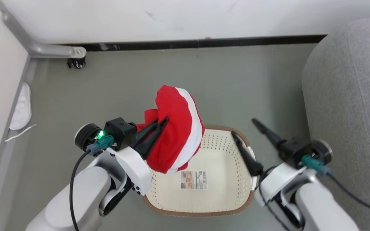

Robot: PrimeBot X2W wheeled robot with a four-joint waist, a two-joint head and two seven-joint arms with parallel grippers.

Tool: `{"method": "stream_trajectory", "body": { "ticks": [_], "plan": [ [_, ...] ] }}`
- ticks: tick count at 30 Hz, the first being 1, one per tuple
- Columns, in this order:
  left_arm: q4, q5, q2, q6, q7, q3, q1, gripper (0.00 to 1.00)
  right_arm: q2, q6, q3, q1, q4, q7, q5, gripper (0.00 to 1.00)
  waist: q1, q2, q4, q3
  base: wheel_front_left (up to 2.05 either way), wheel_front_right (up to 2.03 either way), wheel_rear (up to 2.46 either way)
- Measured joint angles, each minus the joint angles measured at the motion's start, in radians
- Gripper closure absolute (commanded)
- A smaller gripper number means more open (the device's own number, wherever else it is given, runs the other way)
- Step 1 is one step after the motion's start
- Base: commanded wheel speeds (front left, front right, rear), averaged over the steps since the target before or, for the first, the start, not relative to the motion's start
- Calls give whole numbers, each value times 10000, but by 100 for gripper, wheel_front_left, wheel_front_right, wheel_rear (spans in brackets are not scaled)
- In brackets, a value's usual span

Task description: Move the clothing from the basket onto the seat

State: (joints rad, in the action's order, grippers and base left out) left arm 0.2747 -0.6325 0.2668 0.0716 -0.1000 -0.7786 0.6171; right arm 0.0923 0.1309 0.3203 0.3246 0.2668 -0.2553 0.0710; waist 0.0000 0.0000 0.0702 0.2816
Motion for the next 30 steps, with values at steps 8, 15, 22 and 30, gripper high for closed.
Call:
{"method": "stream_trajectory", "body": {
  "ticks": [8,15,22,30],
  "plan": [
    [-391,-8,-54,-77,284,-128,-132,100,-15,2,1281,-184,31,0,167,0,0,0,169,-618,0,0,0],
    [-656,-12,-81,-79,550,-337,-202,100,-31,0,2268,-185,35,0,337,0,0,0,335,-1030,0,0,0],
    [-1041,-10,-77,-165,855,-499,-340,100,-69,0,2853,-183,71,0,581,0,0,1,517,-1382,0,0,0],
    [-1444,-90,-61,-222,1179,-591,-341,100,-69,0,2949,-181,77,0,702,0,0,0,701,-1555,0,0,0]
  ]
}}
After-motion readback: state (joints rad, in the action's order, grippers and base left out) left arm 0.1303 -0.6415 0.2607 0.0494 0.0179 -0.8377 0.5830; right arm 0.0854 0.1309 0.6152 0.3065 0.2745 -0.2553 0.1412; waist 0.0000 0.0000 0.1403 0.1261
